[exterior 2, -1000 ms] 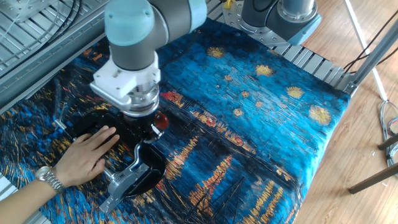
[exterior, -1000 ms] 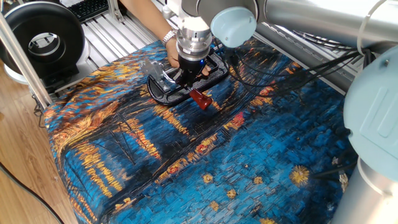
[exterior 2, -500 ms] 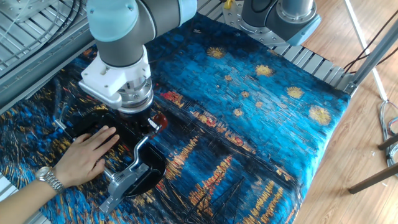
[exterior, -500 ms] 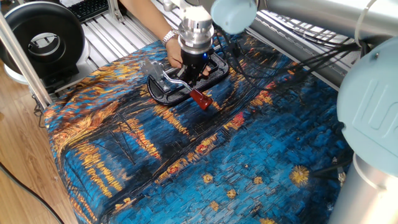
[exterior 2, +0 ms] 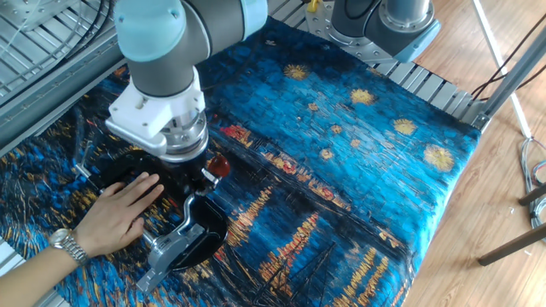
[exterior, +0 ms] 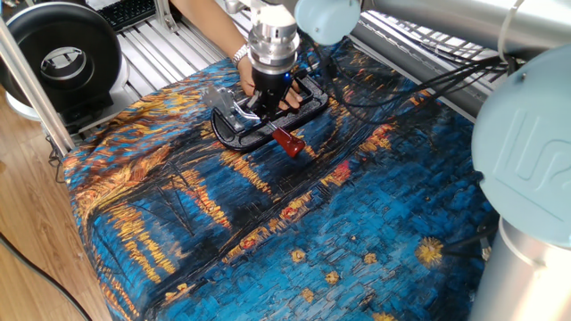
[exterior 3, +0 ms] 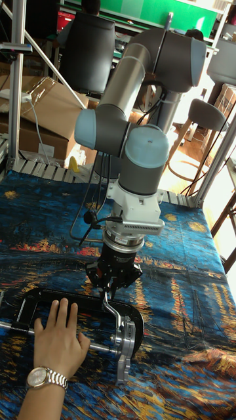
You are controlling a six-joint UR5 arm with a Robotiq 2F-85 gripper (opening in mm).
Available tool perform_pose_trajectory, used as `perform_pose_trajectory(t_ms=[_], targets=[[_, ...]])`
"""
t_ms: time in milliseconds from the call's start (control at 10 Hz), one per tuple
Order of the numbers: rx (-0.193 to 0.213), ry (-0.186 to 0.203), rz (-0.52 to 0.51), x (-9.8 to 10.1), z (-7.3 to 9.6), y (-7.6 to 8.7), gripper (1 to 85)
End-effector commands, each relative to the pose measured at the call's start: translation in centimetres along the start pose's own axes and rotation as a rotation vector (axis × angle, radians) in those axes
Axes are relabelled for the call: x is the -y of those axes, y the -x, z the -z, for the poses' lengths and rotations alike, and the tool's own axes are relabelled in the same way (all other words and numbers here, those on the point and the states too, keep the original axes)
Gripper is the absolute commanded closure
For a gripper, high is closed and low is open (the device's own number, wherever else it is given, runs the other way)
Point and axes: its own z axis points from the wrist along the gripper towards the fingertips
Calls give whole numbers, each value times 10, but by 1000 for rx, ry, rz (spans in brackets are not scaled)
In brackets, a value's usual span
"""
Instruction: Pull up the lever
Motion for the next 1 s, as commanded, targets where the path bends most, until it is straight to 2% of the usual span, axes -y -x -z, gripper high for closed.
perform_pose_trajectory(t_ms=[0, 300, 500, 800, 900], targets=[[-18, 9, -3, -1, -11, -6, 603], [-10, 17, 1, 2, -16, -7, 603], [17, 29, -18, 2, -25, -3, 607], [-3, 14, -36, 4, -24, -7, 700], [-10, 38, -38, -2, -17, -7, 700]])
